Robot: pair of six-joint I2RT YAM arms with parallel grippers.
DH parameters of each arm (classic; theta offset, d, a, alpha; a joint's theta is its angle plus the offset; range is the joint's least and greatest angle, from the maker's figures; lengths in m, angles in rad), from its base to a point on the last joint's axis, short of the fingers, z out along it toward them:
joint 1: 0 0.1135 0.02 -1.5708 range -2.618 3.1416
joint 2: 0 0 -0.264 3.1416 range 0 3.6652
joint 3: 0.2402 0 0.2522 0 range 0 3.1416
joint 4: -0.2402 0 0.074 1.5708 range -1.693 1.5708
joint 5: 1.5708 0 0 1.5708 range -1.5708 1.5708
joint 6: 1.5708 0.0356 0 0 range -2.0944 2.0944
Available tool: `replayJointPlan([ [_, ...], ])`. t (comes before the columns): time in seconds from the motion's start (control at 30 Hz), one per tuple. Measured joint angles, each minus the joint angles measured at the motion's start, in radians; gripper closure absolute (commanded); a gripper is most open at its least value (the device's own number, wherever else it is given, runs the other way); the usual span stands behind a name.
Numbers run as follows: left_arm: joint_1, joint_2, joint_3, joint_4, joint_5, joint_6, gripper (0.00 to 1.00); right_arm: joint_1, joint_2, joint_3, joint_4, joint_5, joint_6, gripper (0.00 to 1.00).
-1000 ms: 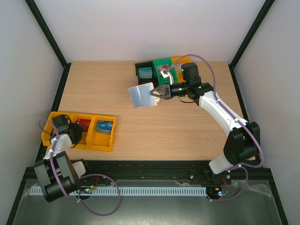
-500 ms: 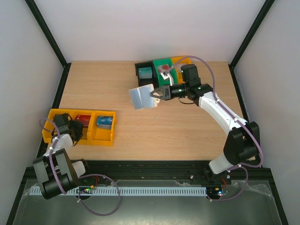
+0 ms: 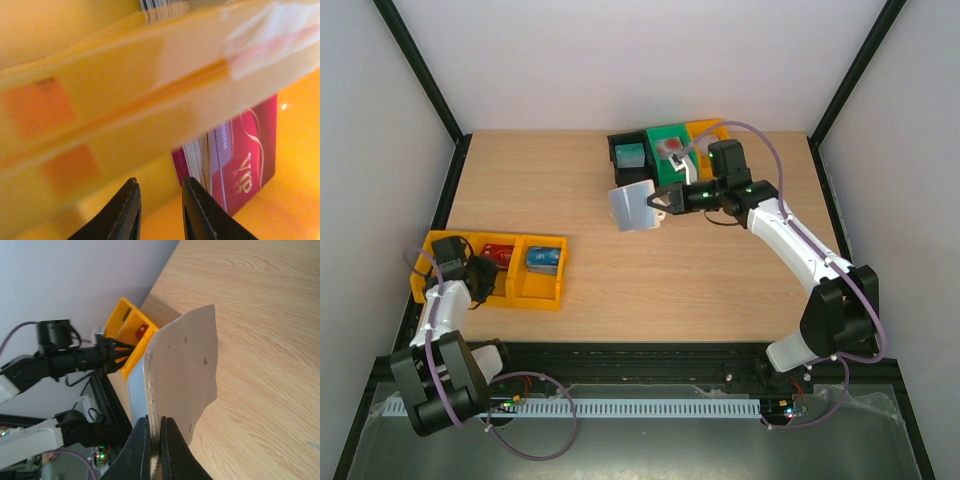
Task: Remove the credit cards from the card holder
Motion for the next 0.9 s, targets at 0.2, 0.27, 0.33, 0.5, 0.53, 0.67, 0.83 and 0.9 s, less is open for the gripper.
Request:
replayJointPlan([
  [0.2,0.000,-0.061,0.114,-0.196,-0.035,0.049,0.69,0.000,0.004,0.010,-0.056,0.100,0.034,0.98],
  [0.27,0.000,-0.090,0.149,-0.241,-0.034,0.061,0.67,0.000,0.004,0.010,-0.057,0.112,0.063,0.96],
  [0.33,0.000,-0.113,0.187,-0.274,-0.027,0.071,0.60,0.000,0.004,0.006,-0.040,0.099,0.105,0.67],
  [0.5,0.000,-0.146,0.277,-0.298,-0.006,0.100,0.29,-0.023,0.006,-0.050,-0.027,0.125,0.176,0.01],
  [0.53,0.000,-0.150,0.289,-0.296,-0.003,0.114,0.22,-0.045,0.006,-0.070,-0.044,0.157,0.174,0.01],
  [0.67,-0.016,-0.166,0.339,-0.265,0.022,0.153,0.01,-0.282,-0.033,-0.278,-0.082,0.385,0.180,0.01],
  [0.83,-0.035,-0.189,0.359,-0.201,0.057,0.223,0.01,-0.472,-0.239,-0.412,-0.124,0.642,0.196,0.01],
  [0.9,-0.040,-0.200,0.359,-0.183,0.065,0.250,0.01,-0.455,-0.330,-0.405,-0.058,0.662,0.188,0.01],
])
